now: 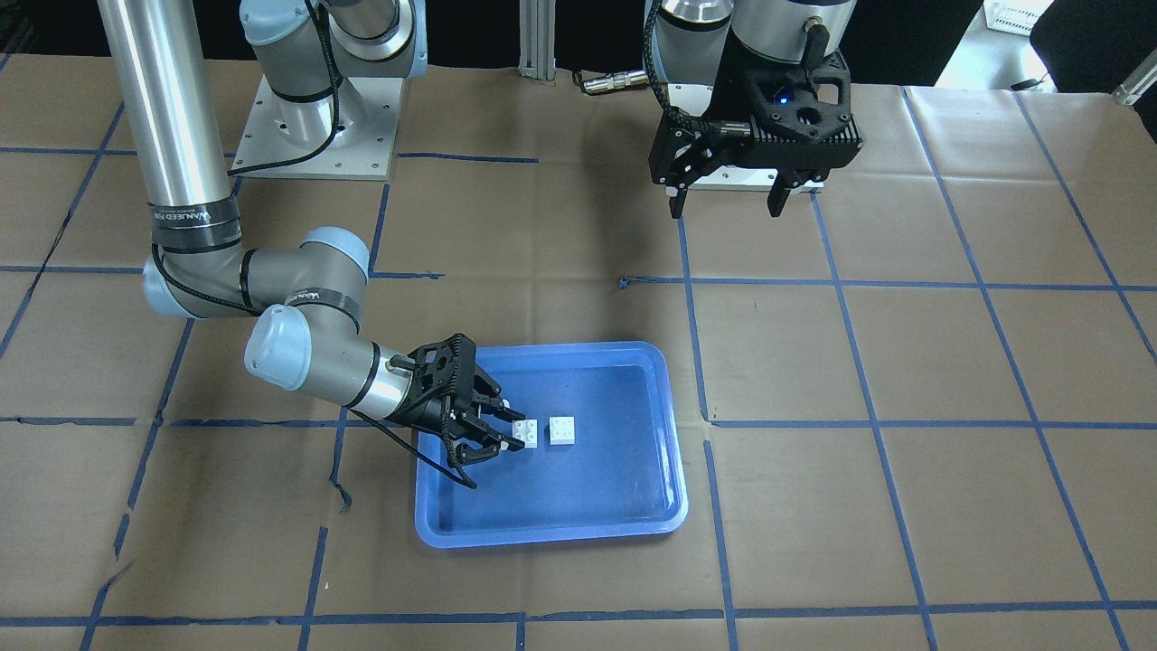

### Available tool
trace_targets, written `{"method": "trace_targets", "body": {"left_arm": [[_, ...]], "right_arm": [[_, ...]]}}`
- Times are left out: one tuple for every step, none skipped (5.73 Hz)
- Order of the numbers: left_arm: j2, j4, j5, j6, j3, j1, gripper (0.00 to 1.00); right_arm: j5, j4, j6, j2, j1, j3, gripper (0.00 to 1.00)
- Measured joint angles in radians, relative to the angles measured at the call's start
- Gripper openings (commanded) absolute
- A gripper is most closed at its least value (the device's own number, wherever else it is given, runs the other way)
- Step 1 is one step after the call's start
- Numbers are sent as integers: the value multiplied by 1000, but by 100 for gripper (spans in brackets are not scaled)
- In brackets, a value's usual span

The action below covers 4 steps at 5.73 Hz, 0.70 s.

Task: Assemble white blocks and place on blue tray

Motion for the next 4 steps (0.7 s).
{"method": "trace_targets", "body": {"left_arm": [[0, 8, 0, 3, -6, 2, 99], [1, 9, -3, 4, -4, 3, 99], [2, 9, -4, 5, 0, 5, 99], [2, 7, -4, 5, 2, 6, 99]], "right_arm": [[-1, -1, 3, 5, 3, 0, 30], [1, -2, 4, 9, 5, -1, 30], [4, -2, 8, 10, 6, -1, 30], [6, -2, 13, 10, 11, -1, 30]]}}
